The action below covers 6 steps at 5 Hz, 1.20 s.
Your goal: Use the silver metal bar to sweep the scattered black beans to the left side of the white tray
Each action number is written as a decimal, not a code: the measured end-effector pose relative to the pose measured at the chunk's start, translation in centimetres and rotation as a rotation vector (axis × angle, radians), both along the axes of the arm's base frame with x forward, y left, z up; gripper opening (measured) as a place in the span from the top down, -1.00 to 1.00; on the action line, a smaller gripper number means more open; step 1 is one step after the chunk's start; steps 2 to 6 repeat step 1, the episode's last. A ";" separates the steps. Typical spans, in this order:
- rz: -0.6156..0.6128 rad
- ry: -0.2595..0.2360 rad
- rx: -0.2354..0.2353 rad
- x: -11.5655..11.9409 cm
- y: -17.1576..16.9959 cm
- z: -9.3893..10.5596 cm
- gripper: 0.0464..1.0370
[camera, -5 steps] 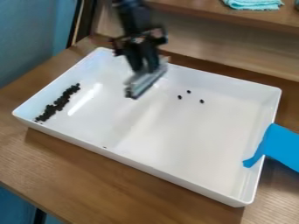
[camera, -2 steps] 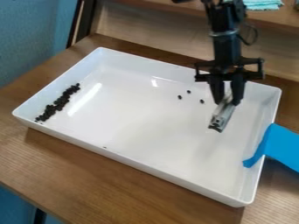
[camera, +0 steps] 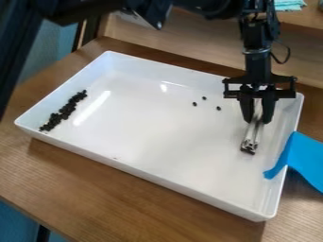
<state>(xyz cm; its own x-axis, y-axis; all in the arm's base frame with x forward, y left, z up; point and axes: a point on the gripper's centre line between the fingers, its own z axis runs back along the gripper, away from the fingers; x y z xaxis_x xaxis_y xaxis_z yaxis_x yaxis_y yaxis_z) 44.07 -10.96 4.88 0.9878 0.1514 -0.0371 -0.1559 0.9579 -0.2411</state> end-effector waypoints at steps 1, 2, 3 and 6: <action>0.015 -0.027 0.004 0.9 0.3 -0.2 0.42; 0.015 -0.027 0.004 0.9 0.3 -0.2 0.42; 0.015 -0.027 0.004 0.9 0.3 -0.2 0.42; 0.015 -0.027 0.004 0.9 0.3 -0.2 0.42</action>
